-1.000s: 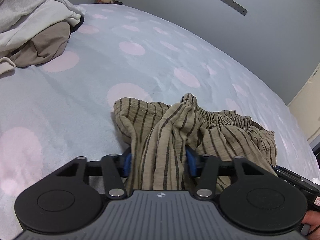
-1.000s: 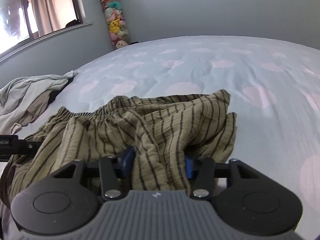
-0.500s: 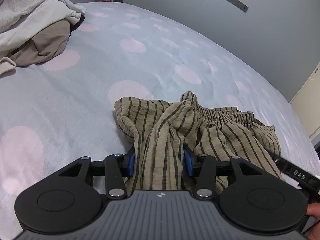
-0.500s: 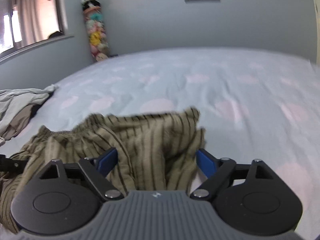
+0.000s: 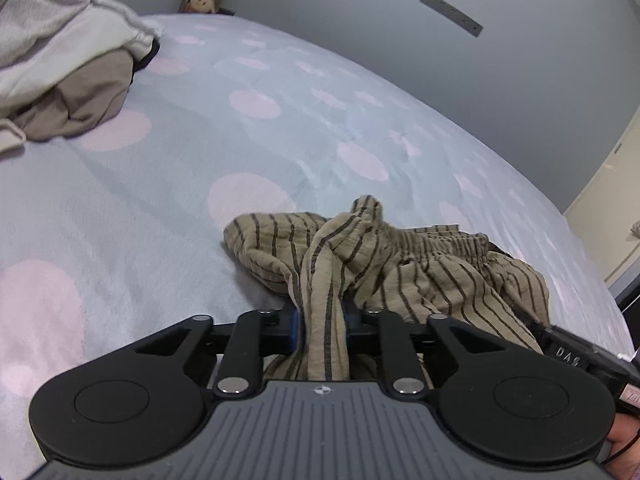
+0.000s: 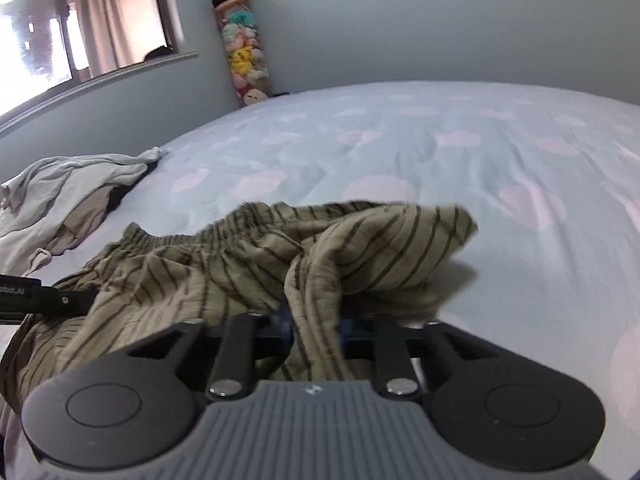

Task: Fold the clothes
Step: 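Carry the held trousers with both tools toward the white pillow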

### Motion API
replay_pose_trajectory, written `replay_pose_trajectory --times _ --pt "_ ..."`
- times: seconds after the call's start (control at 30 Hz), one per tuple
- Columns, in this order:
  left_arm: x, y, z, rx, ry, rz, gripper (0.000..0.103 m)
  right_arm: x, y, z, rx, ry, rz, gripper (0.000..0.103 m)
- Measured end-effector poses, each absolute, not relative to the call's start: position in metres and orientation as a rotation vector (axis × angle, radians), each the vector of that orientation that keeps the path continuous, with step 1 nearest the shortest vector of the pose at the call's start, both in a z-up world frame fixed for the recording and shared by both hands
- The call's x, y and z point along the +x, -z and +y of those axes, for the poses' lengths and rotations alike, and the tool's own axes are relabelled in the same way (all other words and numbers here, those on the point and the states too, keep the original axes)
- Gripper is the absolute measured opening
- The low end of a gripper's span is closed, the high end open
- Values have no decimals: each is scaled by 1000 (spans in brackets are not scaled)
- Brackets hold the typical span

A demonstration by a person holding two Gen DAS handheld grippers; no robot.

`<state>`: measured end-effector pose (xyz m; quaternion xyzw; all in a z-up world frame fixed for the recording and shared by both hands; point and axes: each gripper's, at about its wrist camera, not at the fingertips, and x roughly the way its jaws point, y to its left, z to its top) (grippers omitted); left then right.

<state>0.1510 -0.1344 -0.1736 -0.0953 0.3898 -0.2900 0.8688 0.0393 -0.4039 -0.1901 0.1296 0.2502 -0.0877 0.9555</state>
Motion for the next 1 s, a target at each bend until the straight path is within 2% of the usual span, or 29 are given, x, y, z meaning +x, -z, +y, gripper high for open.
replay_pose_trajectory --times 0.4,0.63,1.0 --pt "127 143 -97 -179 522 784 12 24 163 -355 123 37 421 12" --pt "104 107 -88 -199 571 695 12 3 139 -350 123 58 362 12" --pt "73 25 -145 -169 817 542 11 -80 51 -363 152 234 242 11"
